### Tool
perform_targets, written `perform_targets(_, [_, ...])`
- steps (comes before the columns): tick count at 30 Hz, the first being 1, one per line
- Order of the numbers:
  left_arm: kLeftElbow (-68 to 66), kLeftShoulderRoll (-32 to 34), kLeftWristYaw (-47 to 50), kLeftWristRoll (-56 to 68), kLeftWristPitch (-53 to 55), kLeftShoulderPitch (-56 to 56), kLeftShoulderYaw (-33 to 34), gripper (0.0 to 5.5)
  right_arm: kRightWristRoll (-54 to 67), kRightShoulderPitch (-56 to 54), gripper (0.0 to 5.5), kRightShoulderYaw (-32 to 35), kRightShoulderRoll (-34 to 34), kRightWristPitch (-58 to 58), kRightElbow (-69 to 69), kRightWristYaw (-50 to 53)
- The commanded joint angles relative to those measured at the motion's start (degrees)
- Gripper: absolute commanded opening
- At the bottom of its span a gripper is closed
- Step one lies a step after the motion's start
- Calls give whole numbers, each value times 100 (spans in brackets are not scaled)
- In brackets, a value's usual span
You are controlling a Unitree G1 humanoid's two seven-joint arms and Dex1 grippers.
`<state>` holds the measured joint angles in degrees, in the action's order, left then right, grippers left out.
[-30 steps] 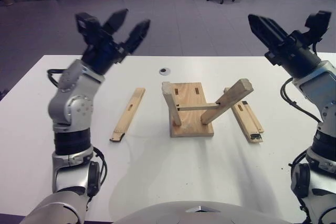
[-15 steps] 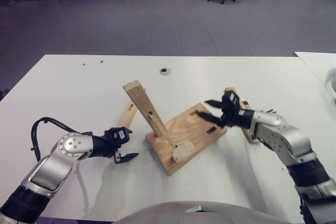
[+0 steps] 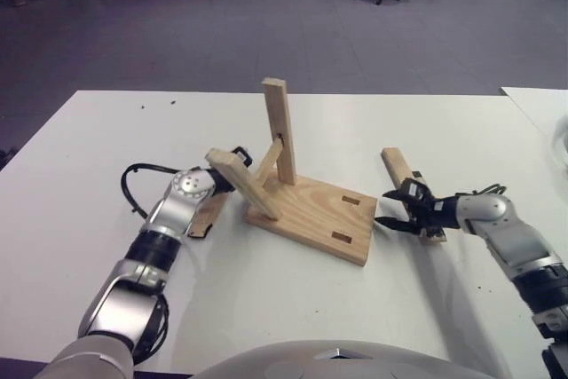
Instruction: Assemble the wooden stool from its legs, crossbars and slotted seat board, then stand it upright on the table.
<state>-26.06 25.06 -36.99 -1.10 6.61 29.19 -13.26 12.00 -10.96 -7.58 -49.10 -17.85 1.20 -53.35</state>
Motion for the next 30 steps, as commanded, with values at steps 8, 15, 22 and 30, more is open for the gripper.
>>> perform_targets(8, [3072,1829,-1773,828,487,-2015,532,435,-1072,-2425,339,-573,2037,1145,3277,902])
perform_targets(15, [2922,214,216,-797,1163,-1875,-709,435,-1645,-2129,339,-1263,2403,1867,3852,240])
perform_targets(22, [1700,-852,1671,-991,1025,-1282,-326,435,-1503,-571,339,-573,2747,658,1370,1765])
perform_targets(30, [3114,-66,1189,-1142,1321,-2323,-258,435,-334,7,339,1917,2133,64,867,2434])
